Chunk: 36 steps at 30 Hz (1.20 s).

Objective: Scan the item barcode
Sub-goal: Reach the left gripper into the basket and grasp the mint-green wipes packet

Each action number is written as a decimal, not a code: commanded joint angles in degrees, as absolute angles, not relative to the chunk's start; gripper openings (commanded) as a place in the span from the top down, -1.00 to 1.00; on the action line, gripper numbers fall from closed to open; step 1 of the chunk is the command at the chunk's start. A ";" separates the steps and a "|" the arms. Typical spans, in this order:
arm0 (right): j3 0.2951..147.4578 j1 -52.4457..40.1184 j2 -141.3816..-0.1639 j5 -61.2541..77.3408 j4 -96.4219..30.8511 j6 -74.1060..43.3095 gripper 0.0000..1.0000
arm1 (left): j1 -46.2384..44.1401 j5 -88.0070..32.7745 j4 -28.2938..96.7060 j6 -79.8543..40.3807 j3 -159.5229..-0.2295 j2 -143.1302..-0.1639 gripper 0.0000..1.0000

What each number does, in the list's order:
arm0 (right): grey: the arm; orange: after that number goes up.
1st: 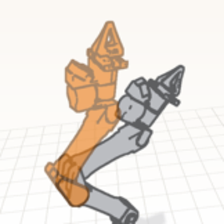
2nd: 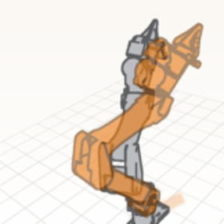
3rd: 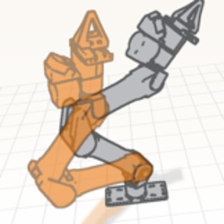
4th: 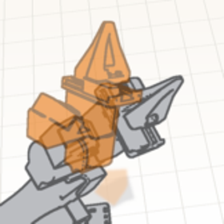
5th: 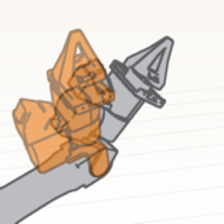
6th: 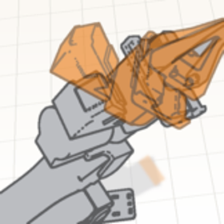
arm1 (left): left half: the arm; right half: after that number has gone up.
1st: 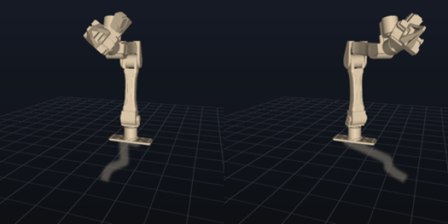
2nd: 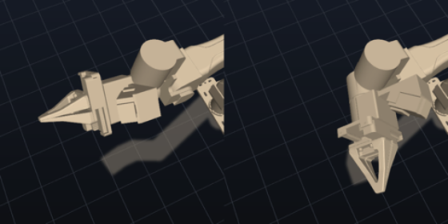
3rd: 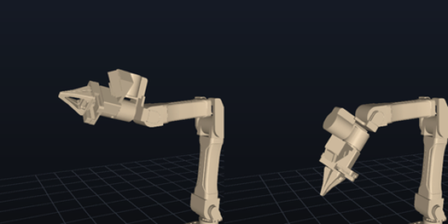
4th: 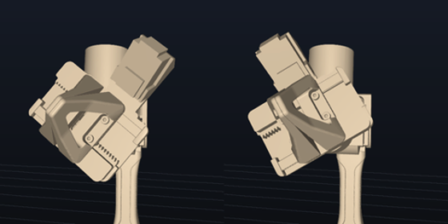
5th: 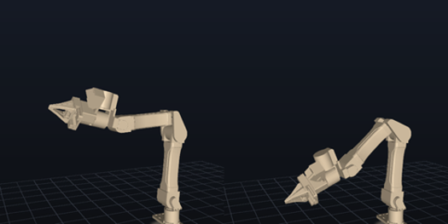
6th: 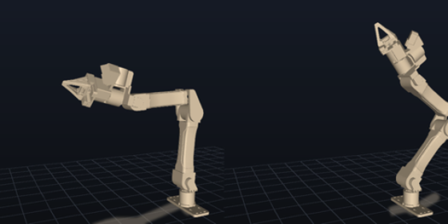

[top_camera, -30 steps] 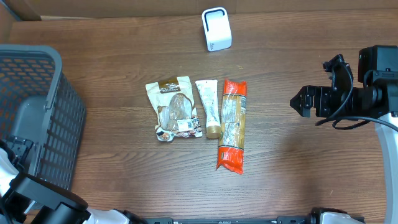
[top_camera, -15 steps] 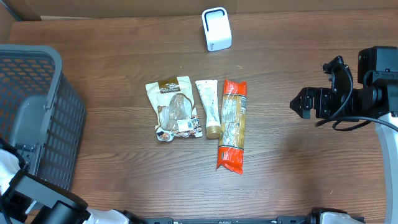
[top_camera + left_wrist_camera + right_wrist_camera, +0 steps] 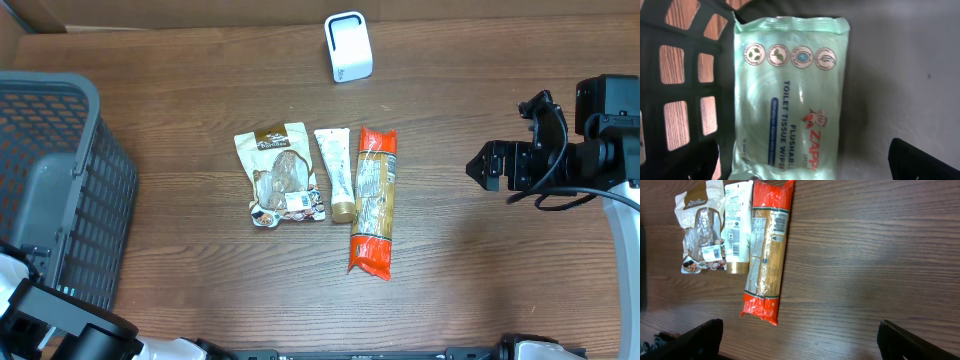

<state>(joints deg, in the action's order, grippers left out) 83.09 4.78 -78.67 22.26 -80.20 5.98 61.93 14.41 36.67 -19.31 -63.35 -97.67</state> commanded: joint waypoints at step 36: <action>84.33 4.45 -78.26 22.50 -79.66 5.80 -1.00 | 62.22 -17.12 43.07 -17.76 -77.62 -100.66 0.90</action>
